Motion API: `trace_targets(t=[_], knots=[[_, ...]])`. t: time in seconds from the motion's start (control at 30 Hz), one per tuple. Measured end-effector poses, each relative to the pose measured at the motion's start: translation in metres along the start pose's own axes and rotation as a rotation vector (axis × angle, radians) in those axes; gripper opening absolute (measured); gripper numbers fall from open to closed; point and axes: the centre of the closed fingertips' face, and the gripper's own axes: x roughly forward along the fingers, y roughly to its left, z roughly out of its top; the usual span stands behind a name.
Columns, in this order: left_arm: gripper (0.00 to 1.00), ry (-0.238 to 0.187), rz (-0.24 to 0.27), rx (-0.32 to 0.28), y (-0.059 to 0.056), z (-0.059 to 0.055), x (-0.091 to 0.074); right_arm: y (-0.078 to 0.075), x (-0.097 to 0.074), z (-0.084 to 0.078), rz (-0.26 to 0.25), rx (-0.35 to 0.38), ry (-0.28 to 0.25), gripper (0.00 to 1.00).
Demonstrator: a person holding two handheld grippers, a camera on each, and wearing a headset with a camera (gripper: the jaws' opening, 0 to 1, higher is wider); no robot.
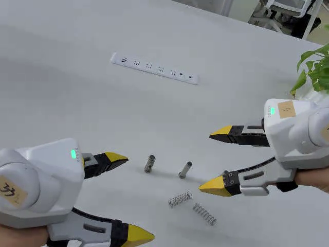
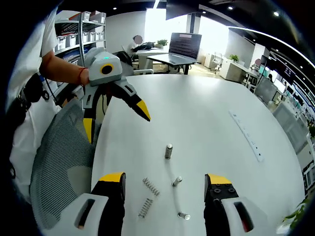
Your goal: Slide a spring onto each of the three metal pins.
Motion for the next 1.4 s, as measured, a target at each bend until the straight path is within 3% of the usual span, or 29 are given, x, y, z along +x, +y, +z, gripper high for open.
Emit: trace_targets(t=[0.33,0.4,0.63,0.77,0.97,1.07,1.2,1.4], knots=[[0.71,0.063,-0.028,0.03,-0.009,0.001,0.02,0.01,-0.025,-0.032,-0.061,0.118,-0.097,0.72],[0.68,0.086,-0.031,0.045,-0.009,-0.001,0.025,0.001,-0.033,-0.046,-0.075,0.143,-0.11,0.73],[0.55,0.142,-0.027,0.057,-0.007,-0.004,0.046,0.009,-0.047,-0.063,-0.117,0.195,-0.165,0.8],[0.46,0.177,-0.011,0.067,-0.003,-0.01,0.059,0.011,-0.052,-0.072,-0.129,0.222,-0.183,0.81],[0.36,0.264,0.006,0.074,0.003,-0.027,0.083,0.011,-0.056,-0.08,-0.156,0.253,-0.202,0.8],[0.31,0.295,0.023,0.095,0.007,-0.033,0.091,0.011,-0.058,-0.083,-0.166,0.263,-0.211,0.81],[0.29,0.329,0.02,0.069,0.007,-0.041,0.1,0.012,-0.06,-0.089,-0.175,0.279,-0.221,0.81],[0.22,0.387,0.045,0.077,0.012,-0.053,0.111,0.012,-0.061,-0.094,-0.187,0.297,-0.223,0.79]])
